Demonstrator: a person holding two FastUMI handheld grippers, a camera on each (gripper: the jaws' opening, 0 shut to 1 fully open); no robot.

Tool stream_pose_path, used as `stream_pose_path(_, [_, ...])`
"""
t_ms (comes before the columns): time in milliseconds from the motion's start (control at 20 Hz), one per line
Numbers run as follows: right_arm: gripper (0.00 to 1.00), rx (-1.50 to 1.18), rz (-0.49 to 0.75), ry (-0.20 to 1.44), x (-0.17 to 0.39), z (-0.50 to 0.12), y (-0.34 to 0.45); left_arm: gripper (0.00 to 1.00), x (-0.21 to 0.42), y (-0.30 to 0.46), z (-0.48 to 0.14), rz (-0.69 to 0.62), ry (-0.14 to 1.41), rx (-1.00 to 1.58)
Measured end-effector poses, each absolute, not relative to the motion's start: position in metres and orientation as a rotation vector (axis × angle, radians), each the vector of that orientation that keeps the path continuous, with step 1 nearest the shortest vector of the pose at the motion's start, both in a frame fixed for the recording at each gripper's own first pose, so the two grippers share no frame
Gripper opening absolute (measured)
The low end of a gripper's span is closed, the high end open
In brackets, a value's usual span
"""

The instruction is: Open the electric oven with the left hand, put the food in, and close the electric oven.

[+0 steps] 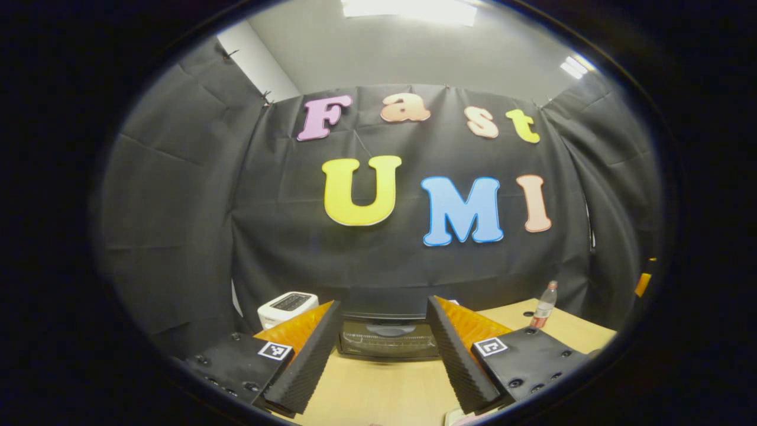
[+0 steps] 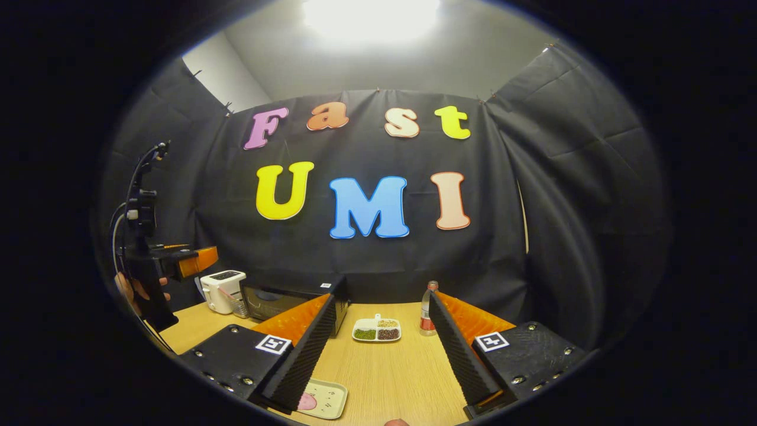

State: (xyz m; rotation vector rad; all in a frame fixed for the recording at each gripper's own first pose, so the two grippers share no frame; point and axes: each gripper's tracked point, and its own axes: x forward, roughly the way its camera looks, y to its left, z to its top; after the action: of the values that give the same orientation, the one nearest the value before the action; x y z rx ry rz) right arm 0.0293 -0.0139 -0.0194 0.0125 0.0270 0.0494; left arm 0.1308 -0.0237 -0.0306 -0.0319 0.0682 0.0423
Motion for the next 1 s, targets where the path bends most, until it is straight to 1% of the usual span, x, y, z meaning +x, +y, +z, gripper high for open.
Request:
stream_pose_path(50, [0.98,0.012,0.036,0.023,0.034,-0.018,-0.014,0.96,0.144,-0.024,-0.037,0.034,0.074,-0.037])
stream_pose_path(100, [0.98,0.003,0.023,0.023,0.038,-0.02,-0.014,1.0,0.16,-0.022,-0.044,0.028,0.083,-0.04])
stream_pose_path(250, [0.97,-0.016,-0.015,0.038,0.053,-0.025,-0.013,1.0,0.203,-0.025,-0.063,-0.006,0.112,-0.036])
stream_pose_path(300, [0.97,-0.015,-0.029,0.045,0.058,-0.028,-0.013,0.96,0.216,-0.027,-0.069,-0.019,0.121,-0.032])
stream_pose_path(350, [0.97,-0.013,-0.04,0.059,0.062,-0.032,-0.013,0.96,0.228,-0.03,-0.076,-0.032,0.13,-0.03])
stream_pose_path(400, [0.97,-0.011,-0.051,0.071,0.067,-0.036,-0.013,0.93,0.238,-0.033,-0.082,-0.046,0.138,-0.028])
stream_pose_path(450, [0.98,-0.009,-0.061,0.077,0.072,-0.037,-0.013,0.96,0.249,-0.036,-0.088,-0.058,0.147,-0.026])
stream_pose_path(650, [0.97,-0.023,-0.085,0.123,0.089,-0.051,-0.01,0.96,0.289,-0.044,-0.12,-0.091,0.188,-0.017])
stream_pose_path(700, [0.97,-0.027,-0.088,0.136,0.093,-0.055,-0.009,0.96,0.298,-0.044,-0.131,-0.097,0.202,-0.013])
stream_pose_path(750, [0.97,-0.032,-0.094,0.146,0.096,-0.058,-0.008,0.92,0.306,-0.046,-0.141,-0.103,0.218,-0.01])
stream_pose_path(800, [0.97,-0.038,-0.102,0.155,0.1,-0.061,-0.009,0.92,0.314,-0.046,-0.151,-0.108,0.235,-0.006])
stream_pose_path(850, [0.98,-0.043,-0.111,0.167,0.103,-0.064,-0.009,0.96,0.321,-0.046,-0.161,-0.11,0.252,-0.003])
stream_pose_path(900, [0.98,-0.049,-0.119,0.177,0.107,-0.068,-0.009,0.96,0.328,-0.046,-0.171,-0.11,0.27,0.001])
stream_pose_path(950, [0.98,-0.057,-0.127,0.184,0.109,-0.07,-0.009,0.91,0.334,-0.047,-0.181,-0.112,0.285,0.005])
stream_pose_path(1000, [0.98,-0.066,-0.129,0.192,0.112,-0.072,-0.008,1.0,0.338,-0.047,-0.188,-0.114,0.297,0.009])
